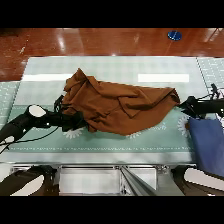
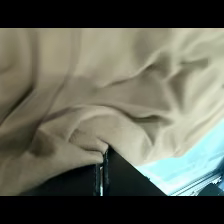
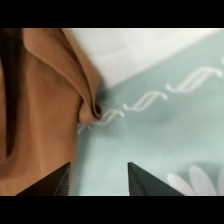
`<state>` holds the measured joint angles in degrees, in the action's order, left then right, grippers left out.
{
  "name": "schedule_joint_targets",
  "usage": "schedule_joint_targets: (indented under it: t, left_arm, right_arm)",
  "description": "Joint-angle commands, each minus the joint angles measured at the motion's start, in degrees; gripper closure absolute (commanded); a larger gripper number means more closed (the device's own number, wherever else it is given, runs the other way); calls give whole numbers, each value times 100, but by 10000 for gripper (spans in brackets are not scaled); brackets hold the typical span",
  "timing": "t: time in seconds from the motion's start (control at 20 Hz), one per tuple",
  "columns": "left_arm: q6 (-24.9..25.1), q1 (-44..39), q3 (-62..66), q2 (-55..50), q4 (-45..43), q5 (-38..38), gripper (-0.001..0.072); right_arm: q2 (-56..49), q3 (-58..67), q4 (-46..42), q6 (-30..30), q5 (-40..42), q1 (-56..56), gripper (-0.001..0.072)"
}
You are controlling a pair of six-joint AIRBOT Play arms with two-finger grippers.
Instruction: Fold the shirts.
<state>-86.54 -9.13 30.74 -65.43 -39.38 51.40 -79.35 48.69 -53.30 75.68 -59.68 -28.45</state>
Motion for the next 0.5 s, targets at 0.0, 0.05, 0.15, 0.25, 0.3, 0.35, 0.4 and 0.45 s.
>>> schedule_joint_targets:
  t: [0.0, 0.05, 0.15, 0.25, 0.3, 0.35, 0.4, 0.45]
  left_arm:
    - [42, -7, 203, -11, 39, 17, 685]
    - [42, -7, 205, -11, 39, 17, 685]
    - [42, -7, 205, -11, 39, 15, 685]
    - [179, 7, 223, -9, 39, 9, 685]
    - [212, 57, 278, -9, 39, 22, 685]
    - [214, 160, 409, -7, 39, 103, 685]
    - [374, 293, 619, 4, 44, 245, 685]
    - [562, 459, 927, 15, 42, 442, 685]
  right_arm:
    - [-658, 380, 299, 79, 83, 442, 301]
    - [-828, 490, 385, 79, 114, 588, 301]
    - [-1115, 726, 437, 76, 118, 903, 302]
    - [-1281, 1005, 437, 74, 74, 1224, 529]
    - [-1285, 1187, 437, 7, 35, 1364, 695]
    - [-1266, 1443, 433, -48, -138, 1451, 691]
    - [-1207, 1797, 424, -122, -407, 1510, 691]
    - [-1095, 2162, 409, -153, -638, 1537, 691]
